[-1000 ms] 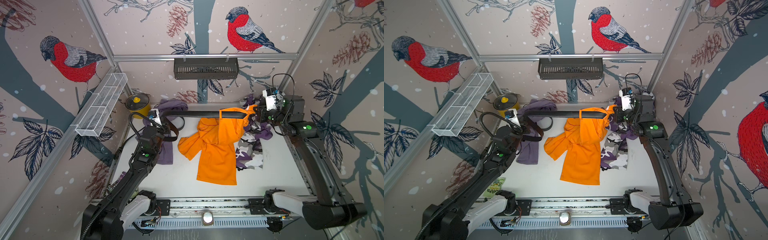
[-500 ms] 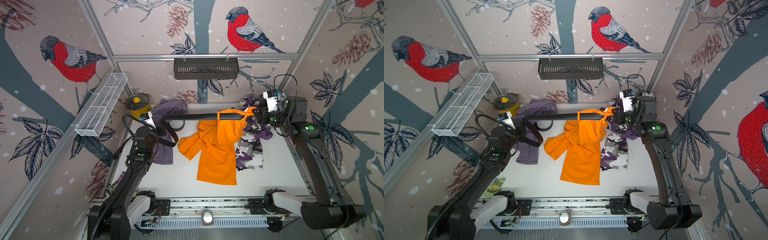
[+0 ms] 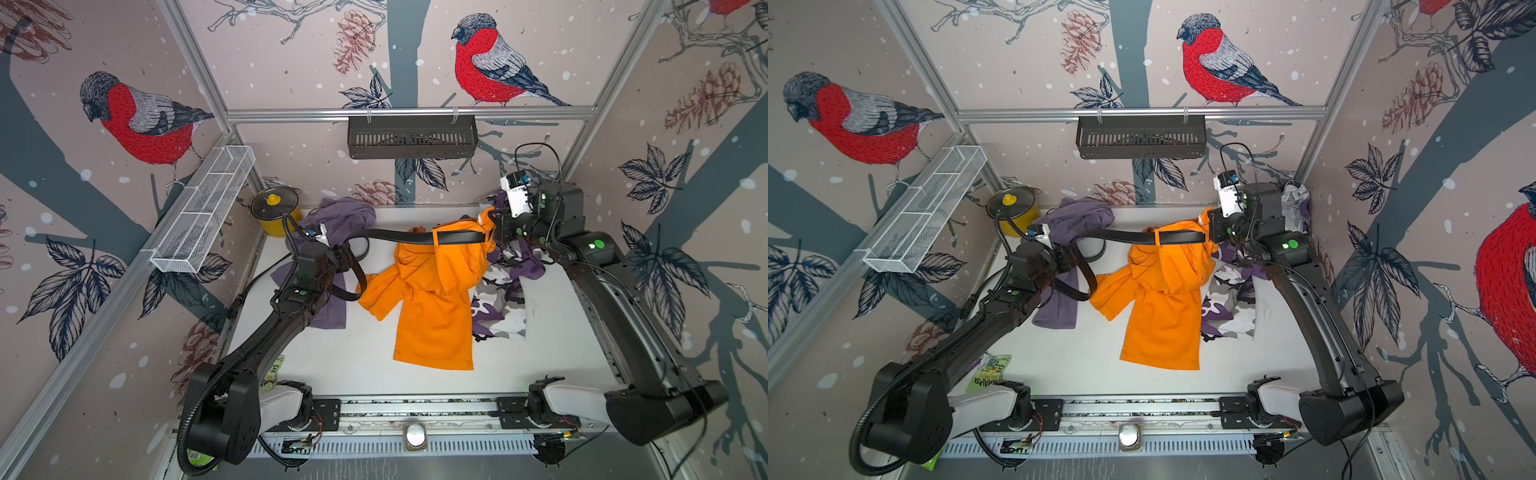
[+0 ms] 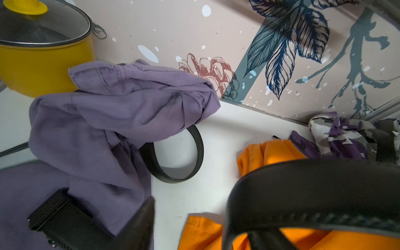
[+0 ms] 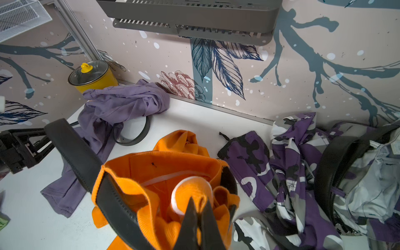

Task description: Remove the belt from the trousers

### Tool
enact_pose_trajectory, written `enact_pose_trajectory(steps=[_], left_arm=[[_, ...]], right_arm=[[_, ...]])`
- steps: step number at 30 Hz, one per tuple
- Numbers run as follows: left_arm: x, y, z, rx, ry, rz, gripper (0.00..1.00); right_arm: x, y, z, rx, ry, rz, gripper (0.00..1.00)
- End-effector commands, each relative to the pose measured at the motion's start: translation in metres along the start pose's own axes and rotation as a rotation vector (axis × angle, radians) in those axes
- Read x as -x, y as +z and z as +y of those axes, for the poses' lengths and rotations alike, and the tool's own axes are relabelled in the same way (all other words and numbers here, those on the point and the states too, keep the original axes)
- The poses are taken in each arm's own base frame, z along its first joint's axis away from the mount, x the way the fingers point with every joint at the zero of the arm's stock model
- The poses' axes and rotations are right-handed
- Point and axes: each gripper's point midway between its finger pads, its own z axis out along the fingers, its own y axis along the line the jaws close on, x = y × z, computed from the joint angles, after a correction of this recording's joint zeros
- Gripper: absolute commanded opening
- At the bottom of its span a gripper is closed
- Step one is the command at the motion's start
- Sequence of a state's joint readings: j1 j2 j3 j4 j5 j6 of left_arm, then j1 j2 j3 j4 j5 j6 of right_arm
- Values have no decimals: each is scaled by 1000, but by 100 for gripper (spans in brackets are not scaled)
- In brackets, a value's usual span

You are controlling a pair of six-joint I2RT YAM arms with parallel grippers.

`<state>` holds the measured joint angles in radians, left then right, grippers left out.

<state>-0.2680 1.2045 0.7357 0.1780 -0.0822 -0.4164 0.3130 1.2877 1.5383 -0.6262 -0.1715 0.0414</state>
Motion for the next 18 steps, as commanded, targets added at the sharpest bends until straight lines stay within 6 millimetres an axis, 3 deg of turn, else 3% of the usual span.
enact_pose_trajectory(steps=[1,7,12,18], left_arm=[[6,-11,0,71,56,-27,97],[38,-50,-11,108,124,-154,100],[68,-82,-59,90,293,-272,100],[93,-107,-95,4,360,-367,100]], right_arm=[[19,-1,-4,-36,-20,-60,0],[20,3,-3,-30,-14,-56,0],[20,3,-2,-27,-13,-58,0],[18,1,-3,-33,-9,-55,0]])
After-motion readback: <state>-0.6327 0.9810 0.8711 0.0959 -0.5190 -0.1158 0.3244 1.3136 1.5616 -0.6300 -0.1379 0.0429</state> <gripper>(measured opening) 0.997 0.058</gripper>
